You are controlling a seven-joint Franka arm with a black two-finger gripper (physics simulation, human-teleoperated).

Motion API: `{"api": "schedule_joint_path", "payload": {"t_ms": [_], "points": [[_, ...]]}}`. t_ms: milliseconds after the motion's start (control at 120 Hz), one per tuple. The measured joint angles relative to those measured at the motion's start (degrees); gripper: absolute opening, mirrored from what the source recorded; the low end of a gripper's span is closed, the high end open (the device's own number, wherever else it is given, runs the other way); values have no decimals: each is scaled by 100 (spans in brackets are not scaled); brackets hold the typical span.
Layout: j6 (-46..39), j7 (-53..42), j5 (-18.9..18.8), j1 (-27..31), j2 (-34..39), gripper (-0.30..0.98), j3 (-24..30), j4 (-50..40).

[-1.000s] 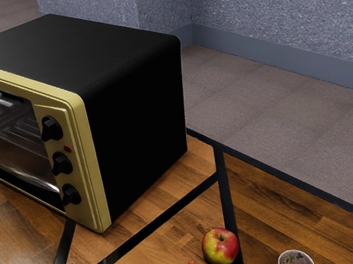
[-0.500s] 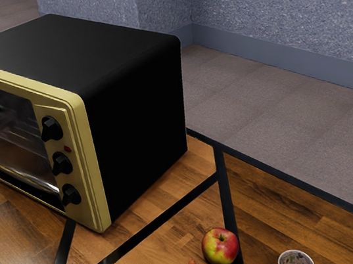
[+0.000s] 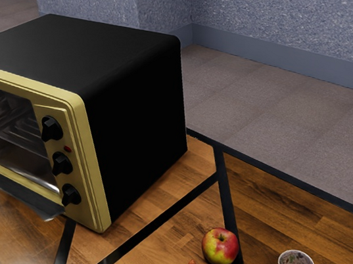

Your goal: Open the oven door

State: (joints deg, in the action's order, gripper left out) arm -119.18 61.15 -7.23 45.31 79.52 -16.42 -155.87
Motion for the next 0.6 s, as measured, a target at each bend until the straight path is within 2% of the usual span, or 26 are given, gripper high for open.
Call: {"api": "schedule_joint_path", "payload": {"t_ms": [42,83,133,175,208,308,400,508,600], "points": [[310,172,340,-596,-889,68,710,1111],[761,506,695,-1545,-2450,68,1528,3008],[1280,992,976,-2733,-4264,68,2143,5014],[1631,1425,1134,-3550,-5348,68,2381,5965],[1865,1756,1228,-3966,-5863,68,2424,6128],[2271,2645,1278,-4651,-6526,69,2327,6013],[2474,3343,1202,-4847,-6801,69,2207,5949],[2610,4047,1157,-4930,-6912,69,2115,5935],[2650,4551,1133,-5344,-6800,69,2178,5924]]}}
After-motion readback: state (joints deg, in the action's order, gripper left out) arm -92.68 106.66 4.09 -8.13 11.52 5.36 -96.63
